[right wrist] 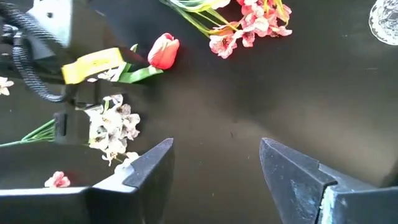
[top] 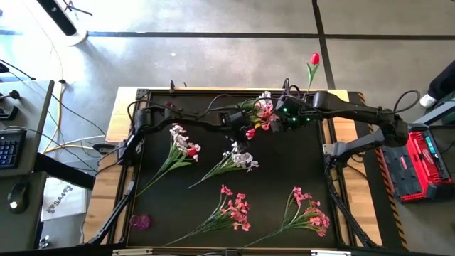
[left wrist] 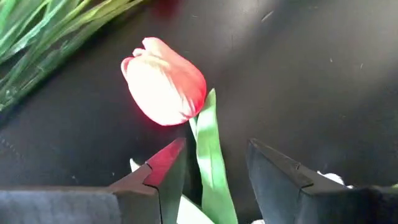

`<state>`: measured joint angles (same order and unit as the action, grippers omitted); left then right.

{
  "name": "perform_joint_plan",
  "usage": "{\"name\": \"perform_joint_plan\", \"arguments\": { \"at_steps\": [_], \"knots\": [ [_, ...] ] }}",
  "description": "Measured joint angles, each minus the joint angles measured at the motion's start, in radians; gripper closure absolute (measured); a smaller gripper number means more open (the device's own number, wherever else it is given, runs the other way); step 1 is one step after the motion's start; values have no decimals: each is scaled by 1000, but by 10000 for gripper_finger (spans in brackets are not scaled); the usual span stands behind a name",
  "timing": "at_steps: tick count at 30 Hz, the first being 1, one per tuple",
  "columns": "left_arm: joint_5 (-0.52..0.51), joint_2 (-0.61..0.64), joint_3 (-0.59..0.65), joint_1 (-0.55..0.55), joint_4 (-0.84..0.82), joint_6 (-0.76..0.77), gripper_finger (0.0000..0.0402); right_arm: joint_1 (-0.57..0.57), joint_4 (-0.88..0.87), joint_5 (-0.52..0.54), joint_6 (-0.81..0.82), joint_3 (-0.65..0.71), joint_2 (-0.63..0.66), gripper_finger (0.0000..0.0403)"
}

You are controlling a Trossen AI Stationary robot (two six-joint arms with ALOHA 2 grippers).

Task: Sort flowers into vase by color
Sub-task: Put the right red tulip into the transparent vase

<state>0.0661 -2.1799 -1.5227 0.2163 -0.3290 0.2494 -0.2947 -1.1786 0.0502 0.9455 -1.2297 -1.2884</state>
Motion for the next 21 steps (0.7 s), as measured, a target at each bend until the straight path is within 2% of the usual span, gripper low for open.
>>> {"name": "perform_joint_plan", "arguments": {
  "at_steps": [7,9,13,15,21],
  "knots": [
    [7,-41,-5,-1,-20,-19,260,3,0,27,23,0,0,179],
    [5,-41,-5,-1,-27,-19,285,3,1,29,23,0,0,179],
    [-1,-26,-1,2,-35,-16,367,3,1,32,25,0,0,179],
    [5,-13,2,6,-38,-10,391,3,2,39,22,0,0,179],
    [33,103,3,48,-88,10,384,35,45,108,14,0,0,179]
  ]
}}
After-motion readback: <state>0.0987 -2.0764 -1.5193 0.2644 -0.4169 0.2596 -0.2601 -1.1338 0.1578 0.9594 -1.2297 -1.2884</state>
